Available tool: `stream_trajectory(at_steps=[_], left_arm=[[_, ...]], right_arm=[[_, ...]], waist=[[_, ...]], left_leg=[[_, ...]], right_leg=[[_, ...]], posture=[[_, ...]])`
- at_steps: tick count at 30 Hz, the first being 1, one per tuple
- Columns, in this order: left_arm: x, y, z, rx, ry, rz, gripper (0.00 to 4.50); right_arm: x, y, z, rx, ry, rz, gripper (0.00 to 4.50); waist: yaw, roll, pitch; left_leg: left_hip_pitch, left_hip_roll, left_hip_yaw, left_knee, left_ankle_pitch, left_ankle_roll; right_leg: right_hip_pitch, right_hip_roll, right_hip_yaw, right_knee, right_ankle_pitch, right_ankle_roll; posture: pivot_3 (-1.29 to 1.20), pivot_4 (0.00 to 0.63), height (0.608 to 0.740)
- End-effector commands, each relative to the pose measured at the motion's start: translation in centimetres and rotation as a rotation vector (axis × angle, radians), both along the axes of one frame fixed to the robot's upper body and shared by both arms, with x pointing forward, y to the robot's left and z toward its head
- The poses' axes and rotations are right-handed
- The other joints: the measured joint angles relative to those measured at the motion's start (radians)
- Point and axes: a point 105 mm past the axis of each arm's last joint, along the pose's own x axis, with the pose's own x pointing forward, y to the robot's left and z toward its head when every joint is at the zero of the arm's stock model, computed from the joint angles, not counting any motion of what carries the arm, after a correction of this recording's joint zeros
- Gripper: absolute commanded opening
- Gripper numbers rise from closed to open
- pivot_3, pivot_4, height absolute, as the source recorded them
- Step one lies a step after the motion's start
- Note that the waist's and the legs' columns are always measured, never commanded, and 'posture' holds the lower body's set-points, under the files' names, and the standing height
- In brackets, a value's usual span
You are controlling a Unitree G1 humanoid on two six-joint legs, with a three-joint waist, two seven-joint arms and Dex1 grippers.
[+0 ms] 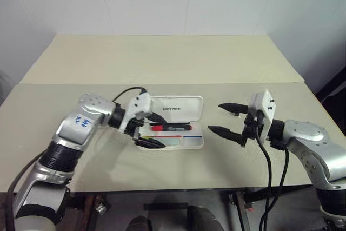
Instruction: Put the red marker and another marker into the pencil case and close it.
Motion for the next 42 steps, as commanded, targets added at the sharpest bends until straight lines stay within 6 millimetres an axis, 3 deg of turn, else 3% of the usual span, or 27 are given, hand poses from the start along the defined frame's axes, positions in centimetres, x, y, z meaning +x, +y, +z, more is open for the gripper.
stream_trajectory(at_steps=[1,8,13,19,24,33,42], left_arm=[[-0.4,2.1,1.6,-0.037,-0.067,0.011,4.46],[0.1,4.1,0.9,-0.022,-0.083,0.092,4.46],[-0.2,3.3,-0.1,-0.050,-0.073,0.087,4.46],[-0.5,2.8,-1.1,-0.068,-0.062,0.093,4.46],[-0.7,3.1,-1.2,-0.073,-0.066,0.113,4.46],[-1.7,3.9,-1.4,-0.068,-0.056,0.151,4.46],[-2.1,3.9,-1.3,-0.070,-0.052,0.167,4.46]], right_arm=[[0.8,-1.0,1.5,-0.039,0.063,-0.160,4.50],[2.7,-4.4,2.3,-0.080,0.290,-0.435,4.50],[4.7,-6.6,2.9,-0.009,0.441,-0.653,4.50],[6.8,-6.1,2.2,0.093,0.534,-0.744,4.50],[7.4,-4.8,1.0,0.090,0.568,-0.770,4.50],[8.2,-6.3,0.0,0.046,0.541,-0.943,4.50],[8.6,-5.2,-1.3,0.070,0.601,-0.979,4.50]], waist=[[0.001,0.000,0.000],[0.005,0.000,0.000],[0.003,0.001,0.000],[-0.001,0.001,0.000],[0.000,0.001,0.000],[-0.003,0.002,0.000],[-0.016,0.002,0.000]], left_leg=[[0.000,0.000,0.000,0.000,0.000,0.000],[-0.002,0.000,0.001,0.000,-0.001,0.001],[-0.005,0.000,0.001,0.000,-0.001,0.002],[-0.012,0.001,0.001,-0.001,-0.002,0.003],[-0.014,0.001,0.001,-0.001,-0.002,0.003],[-0.014,0.001,0.001,-0.001,-0.002,0.004],[-0.014,0.001,0.001,-0.001,-0.002,0.004]], right_leg=[[0.000,0.000,0.000,0.000,0.000,0.000],[-0.001,-0.001,0.000,-0.002,0.000,0.000],[-0.002,-0.001,-0.001,-0.004,0.000,0.000],[-0.008,-0.001,-0.002,-0.002,0.000,0.001],[-0.009,-0.001,-0.003,-0.003,0.001,0.001],[-0.009,-0.002,-0.003,-0.004,0.001,0.002],[-0.009,-0.002,-0.003,-0.004,0.001,0.002]], posture=[[0.00,0.150,0.740],[0.00,0.150,0.740],[0.00,0.150,0.740],[0.00,0.150,0.740],[0.00,0.150,0.740],[0.00,0.150,0.740],[0.00,0.150,0.740]])
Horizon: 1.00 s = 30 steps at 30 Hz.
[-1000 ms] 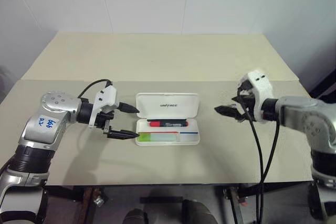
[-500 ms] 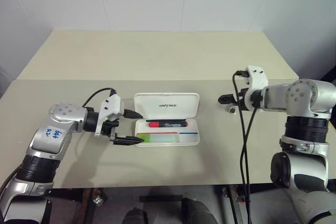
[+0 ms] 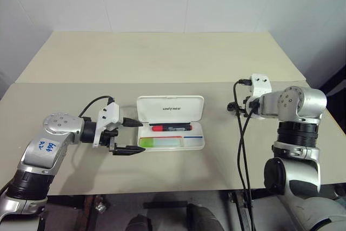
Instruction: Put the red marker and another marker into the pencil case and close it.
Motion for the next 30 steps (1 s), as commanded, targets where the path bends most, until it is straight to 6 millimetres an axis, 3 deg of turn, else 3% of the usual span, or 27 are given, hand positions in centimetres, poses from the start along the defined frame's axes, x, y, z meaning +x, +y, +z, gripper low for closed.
stream_trajectory(at_steps=[1,11,14,24,30], left_arm=[[-0.4,0.3,0.9,-0.012,-0.030,0.007,4.46],[-0.8,0.4,1.0,-0.016,-0.023,0.023,4.46],[-0.8,0.5,1.0,-0.017,-0.025,0.025,4.50],[-0.9,0.6,1.1,-0.015,-0.028,0.034,4.50],[-1.0,0.7,1.1,-0.015,-0.027,0.037,4.50]], right_arm=[[0.4,-0.3,1.4,0.010,-0.046,-0.041,4.50],[1.2,-1.3,0.7,-0.016,-0.058,-0.130,4.50],[1.4,-0.8,0.6,-0.005,-0.057,-0.123,3.90],[1.3,0.5,-0.3,-0.002,-0.037,-0.092,0.38],[1.4,-0.1,-0.2,-0.054,-0.068,-0.067,0.36]], waist=[[-0.007,0.000,0.000],[-0.016,0.000,0.000],[-0.018,0.000,0.000],[-0.019,0.000,0.000],[-0.019,0.000,0.000]], left_leg=[[0.000,0.000,0.000,0.000,0.000,0.000],[0.000,0.000,0.000,-0.003,0.000,0.000],[0.001,0.000,0.000,-0.003,0.000,0.000],[0.001,0.000,0.000,-0.004,0.000,0.000],[0.001,0.000,0.000,-0.005,0.000,0.000]], right_leg=[[0.000,0.000,0.000,0.000,0.000,0.000],[0.000,0.000,0.000,-0.001,0.000,0.000],[0.000,0.000,0.000,-0.001,0.000,0.000],[0.000,0.000,0.000,-0.002,0.000,0.000],[0.000,0.000,0.000,-0.002,0.000,0.000]], posture=[[0.00,0.150,0.740],[0.00,0.150,0.740],[0.00,0.150,0.740],[0.00,0.150,0.740],[0.00,0.150,0.740]])
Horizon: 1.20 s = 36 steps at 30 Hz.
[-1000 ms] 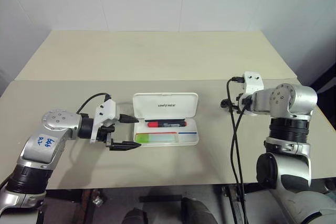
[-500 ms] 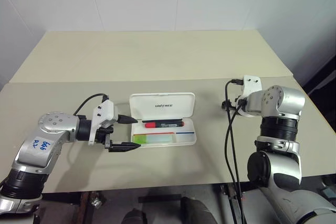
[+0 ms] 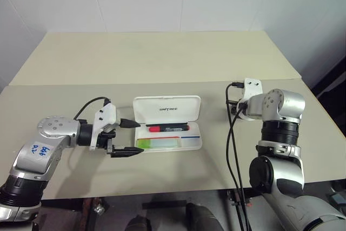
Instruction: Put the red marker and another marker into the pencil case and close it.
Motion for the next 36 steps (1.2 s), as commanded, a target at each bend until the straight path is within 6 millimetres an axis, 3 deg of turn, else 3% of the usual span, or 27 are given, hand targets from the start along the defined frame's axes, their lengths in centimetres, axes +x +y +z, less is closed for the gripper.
stream_trajectory(at_steps=[1,4,10,15,20,24,28,31,36], left_arm=[[-0.4,-0.1,1.2,-0.008,-0.048,-0.015,4.50],[-0.4,-0.1,1.3,-0.010,-0.049,-0.018,4.50],[-0.3,0.7,1.7,-0.017,-0.066,-0.037,4.50],[-0.2,1.4,2.0,-0.029,-0.087,-0.048,4.50],[0.0,2.3,2.0,-0.024,-0.113,-0.052,4.50],[-0.1,3.1,2.1,0.000,-0.144,-0.060,4.50],[-0.5,3.8,1.8,0.017,-0.154,-0.063,4.50],[-0.6,4.3,1.6,0.027,-0.165,-0.054,4.50],[-0.9,4.8,0.7,0.058,-0.164,-0.056,4.50]], right_arm=[[0.2,-0.7,1.1,-0.051,-0.073,0.026,0.36],[0.3,-0.5,1.3,-0.027,-0.118,0.088,0.36],[-0.1,-0.4,4.9,0.036,-0.387,0.381,0.36],[-1.7,-0.6,8.0,-0.045,-0.568,0.637,0.36],[-5.1,0.3,8.3,-0.048,-0.585,0.965,0.36],[-8.8,2.1,8.1,-0.083,-0.604,1.342,0.36],[-12.1,4.7,6.4,-0.102,-0.598,1.664,0.36],[-12.6,5.9,5.3,-0.098,-0.571,1.733,0.36],[-11.7,8.1,3.8,-0.126,-0.501,1.778,0.36]], waist=[[-0.001,0.000,0.000],[-0.001,0.000,0.000],[0.004,0.001,0.001],[0.006,0.001,0.001],[0.010,0.001,0.001],[0.011,0.002,0.001],[0.008,0.002,0.001],[0.010,0.002,0.001],[0.011,0.002,0.001]], left_leg=[[0.000,0.000,0.000,0.000,0.000,0.000],[0.000,0.000,0.000,0.000,0.000,0.000],[0.000,-0.001,0.000,-0.002,0.000,0.000],[0.001,-0.001,0.001,-0.005,0.000,0.000],[0.001,0.000,0.001,-0.006,0.000,0.000],[0.001,0.000,0.001,-0.006,0.000,0.000],[0.002,0.000,0.001,-0.005,0.000,0.000],[0.003,0.000,0.001,-0.003,0.000,0.000],[0.002,0.000,0.001,0.006,0.000,0.000]], right_leg=[[0.000,0.000,0.000,0.000,0.000,0.000],[0.000,0.000,0.000,0.000,0.000,0.000],[0.000,0.000,0.000,-0.002,0.000,0.000],[0.000,0.000,0.000,-0.005,0.000,0.001],[0.001,0.001,0.000,-0.007,0.000,0.001],[0.001,0.000,-0.001,-0.008,0.001,0.002],[0.002,0.001,0.000,-0.007,0.001,0.002],[0.002,0.001,0.000,-0.004,0.001,0.002],[0.003,0.000,0.000,-0.002,0.001,0.001]], posture=[[0.00,0.150,0.740],[0.00,0.150,0.740],[0.00,0.150,0.740],[0.00,0.150,0.740],[0.00,0.150,0.740],[0.00,0.150,0.740],[0.00,0.150,0.740],[0.00,0.150,0.740],[0.00,0.150,0.740]])
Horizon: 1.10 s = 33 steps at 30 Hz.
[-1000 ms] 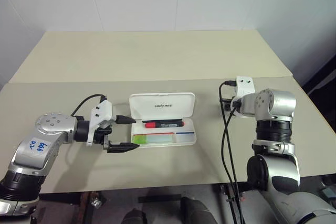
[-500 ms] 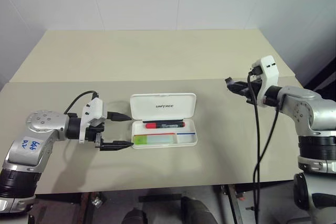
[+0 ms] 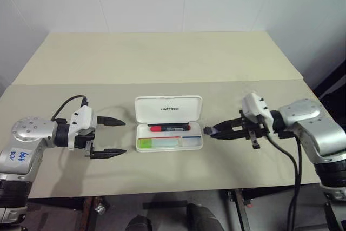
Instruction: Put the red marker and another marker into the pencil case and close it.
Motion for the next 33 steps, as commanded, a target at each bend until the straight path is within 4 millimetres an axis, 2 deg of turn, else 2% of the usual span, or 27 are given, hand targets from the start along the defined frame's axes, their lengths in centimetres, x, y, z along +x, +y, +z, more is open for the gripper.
stream_trajectory(at_steps=[1,8,13,18,33], left_arm=[[-0.2,0.6,0.1,0.042,-0.030,0.002,4.50],[-0.4,-0.2,-0.3,0.038,-0.020,-0.015,4.50],[-0.4,-0.5,-0.6,0.038,-0.014,-0.020,4.50],[-0.5,-0.7,-0.8,0.035,-0.009,-0.019,4.50],[-0.4,-1.0,-1.1,0.027,-0.001,-0.022,4.50]], right_arm=[[0.7,1.5,0.1,-0.067,-0.043,0.020,0.36],[3.6,2.5,-0.9,-0.255,-0.061,-0.056,0.36],[4.7,3.1,-1.5,-0.350,-0.078,-0.088,0.36],[4.4,3.3,-1.8,-0.407,-0.058,-0.096,0.36],[2.3,5.5,-2.7,-0.397,-0.004,-0.065,0.36]], waist=[[-0.001,0.000,0.000],[-0.001,0.000,0.000],[-0.001,0.000,0.000],[0.000,0.000,0.000],[-0.001,0.000,0.000]], left_leg=[[0.000,0.000,0.000,0.001,0.000,0.000],[0.002,0.000,0.000,0.002,0.000,0.000],[0.001,0.000,0.000,0.002,0.000,0.000],[0.000,0.000,0.000,0.002,0.000,0.001],[0.000,0.000,0.000,0.002,0.000,0.001]], right_leg=[[0.000,0.000,0.000,0.001,0.000,0.000],[0.000,0.000,0.000,0.005,0.000,-0.002],[0.000,0.000,-0.001,0.006,0.000,-0.002],[0.000,0.000,-0.001,0.006,0.000,-0.002],[0.000,0.000,-0.001,0.006,0.000,-0.002]], posture=[[0.00,0.150,0.740],[0.00,0.150,0.740],[0.00,0.150,0.740],[0.00,0.150,0.740],[0.00,0.150,0.740]])
